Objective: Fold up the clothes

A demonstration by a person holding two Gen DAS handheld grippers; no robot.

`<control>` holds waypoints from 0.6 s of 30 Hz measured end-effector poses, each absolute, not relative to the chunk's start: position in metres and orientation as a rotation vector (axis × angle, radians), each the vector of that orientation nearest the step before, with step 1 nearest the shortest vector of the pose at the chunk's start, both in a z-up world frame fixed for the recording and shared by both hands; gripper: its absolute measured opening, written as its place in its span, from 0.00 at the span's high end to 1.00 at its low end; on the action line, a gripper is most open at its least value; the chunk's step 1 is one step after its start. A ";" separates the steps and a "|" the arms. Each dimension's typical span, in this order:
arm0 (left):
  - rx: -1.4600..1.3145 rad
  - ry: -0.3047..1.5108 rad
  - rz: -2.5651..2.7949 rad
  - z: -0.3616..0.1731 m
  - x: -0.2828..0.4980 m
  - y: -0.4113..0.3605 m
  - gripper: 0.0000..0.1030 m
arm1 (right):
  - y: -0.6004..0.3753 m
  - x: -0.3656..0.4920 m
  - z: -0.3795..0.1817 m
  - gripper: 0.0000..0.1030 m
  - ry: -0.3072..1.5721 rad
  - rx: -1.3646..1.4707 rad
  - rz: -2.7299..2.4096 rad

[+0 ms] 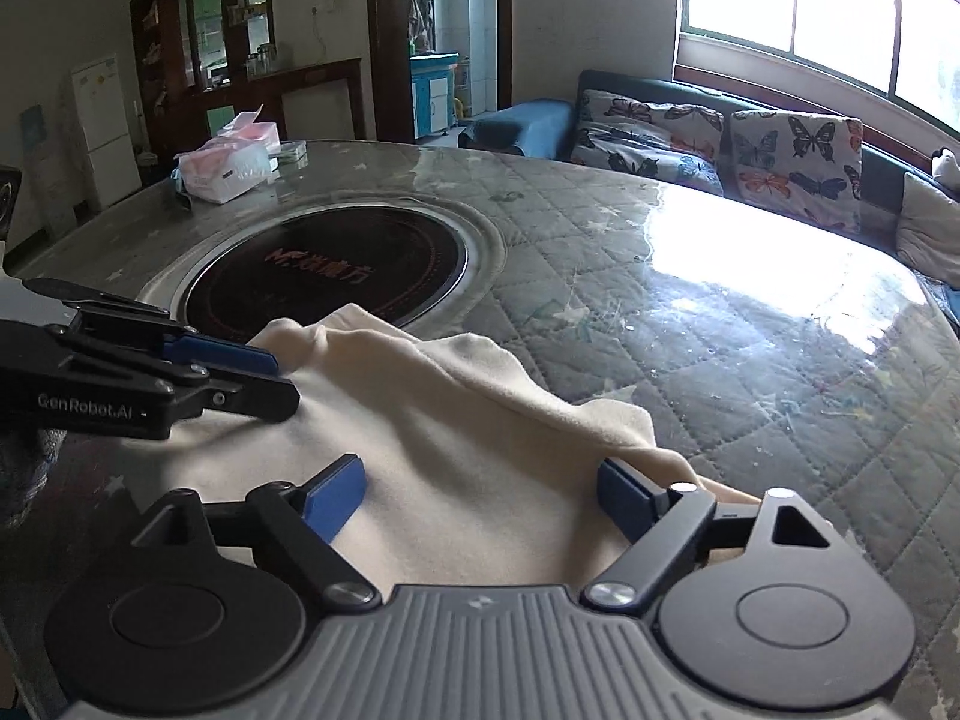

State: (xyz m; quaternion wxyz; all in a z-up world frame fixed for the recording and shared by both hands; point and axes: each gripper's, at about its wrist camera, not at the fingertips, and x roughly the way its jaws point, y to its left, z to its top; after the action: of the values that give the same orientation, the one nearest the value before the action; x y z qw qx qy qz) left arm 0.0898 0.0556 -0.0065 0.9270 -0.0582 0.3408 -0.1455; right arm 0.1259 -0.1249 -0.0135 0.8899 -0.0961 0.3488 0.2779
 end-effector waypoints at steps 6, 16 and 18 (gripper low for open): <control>-0.083 0.695 -0.271 -0.005 0.100 0.047 0.65 | -0.119 0.134 -0.017 0.13 0.728 -0.202 0.555; -0.054 0.666 -0.243 0.005 0.087 0.046 0.59 | -0.120 0.106 -0.004 0.13 0.677 -0.309 0.581; -0.044 0.656 -0.236 0.007 0.078 0.047 0.57 | -0.122 0.094 -0.002 0.12 0.659 -0.330 0.596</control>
State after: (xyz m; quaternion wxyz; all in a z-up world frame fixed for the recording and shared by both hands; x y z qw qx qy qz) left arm 0.0782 0.0475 0.0073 0.9396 -0.0218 0.3213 -0.1157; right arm 0.0940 -0.1219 -0.0019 0.8898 -0.1589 0.3174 0.2868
